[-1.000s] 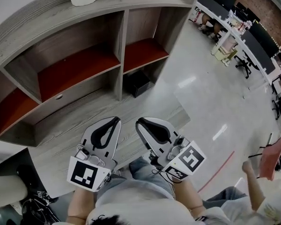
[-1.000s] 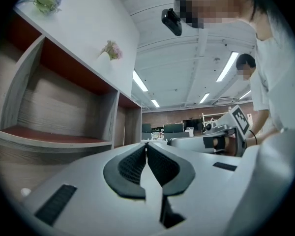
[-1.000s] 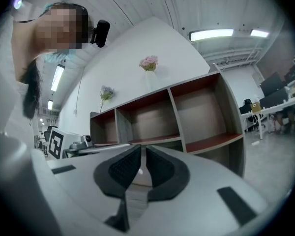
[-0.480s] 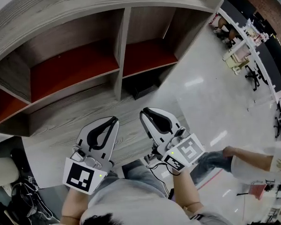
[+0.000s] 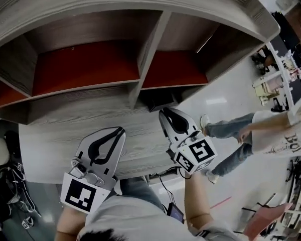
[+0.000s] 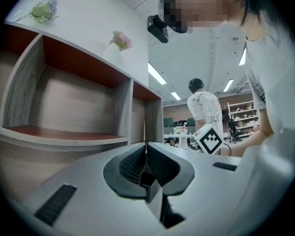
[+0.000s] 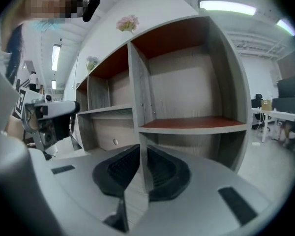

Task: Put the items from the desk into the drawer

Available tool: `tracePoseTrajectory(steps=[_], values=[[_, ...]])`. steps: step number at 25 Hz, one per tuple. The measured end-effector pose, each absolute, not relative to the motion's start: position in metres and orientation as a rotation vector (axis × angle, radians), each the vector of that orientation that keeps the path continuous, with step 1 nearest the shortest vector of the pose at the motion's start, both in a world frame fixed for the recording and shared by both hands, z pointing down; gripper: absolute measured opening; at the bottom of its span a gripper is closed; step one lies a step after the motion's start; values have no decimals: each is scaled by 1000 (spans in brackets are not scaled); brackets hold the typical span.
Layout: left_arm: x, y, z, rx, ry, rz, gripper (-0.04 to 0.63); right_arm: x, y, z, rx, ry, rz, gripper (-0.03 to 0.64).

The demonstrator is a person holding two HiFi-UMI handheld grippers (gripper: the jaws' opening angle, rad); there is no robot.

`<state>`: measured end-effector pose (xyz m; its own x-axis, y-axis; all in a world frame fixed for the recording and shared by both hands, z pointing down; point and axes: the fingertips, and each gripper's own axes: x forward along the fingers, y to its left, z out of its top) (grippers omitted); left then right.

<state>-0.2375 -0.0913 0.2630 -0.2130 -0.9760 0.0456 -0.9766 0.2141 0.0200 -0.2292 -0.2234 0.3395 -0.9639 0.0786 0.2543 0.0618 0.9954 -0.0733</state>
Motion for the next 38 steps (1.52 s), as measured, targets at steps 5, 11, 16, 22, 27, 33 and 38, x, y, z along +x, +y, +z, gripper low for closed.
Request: tracePoseTrajectory(steps=[5, 11, 16, 22, 27, 33, 38], values=[[-243, -87, 270, 1832, -2471, 53, 12, -248, -243, 379, -160, -2769, 33, 44], [-250, -72, 277, 1726, -2527, 58, 12, -267, -260, 423, -168, -2628, -17, 51], [-258, -58, 283, 1647, -2560, 61, 12, -284, -267, 452, -113, -2544, -15, 51], [-270, -47, 284, 1595, -2591, 49, 12, -298, -273, 479, -21, -2441, -37, 67], [-274, -41, 286, 1574, -2600, 43, 12, -301, -276, 493, 23, -2385, -22, 71], [-278, -35, 287, 1554, -2612, 36, 12, -305, -279, 500, 66, -2329, -57, 75], [-279, -32, 288, 1551, -2615, 25, 12, -308, -278, 502, 98, -2310, -75, 75]])
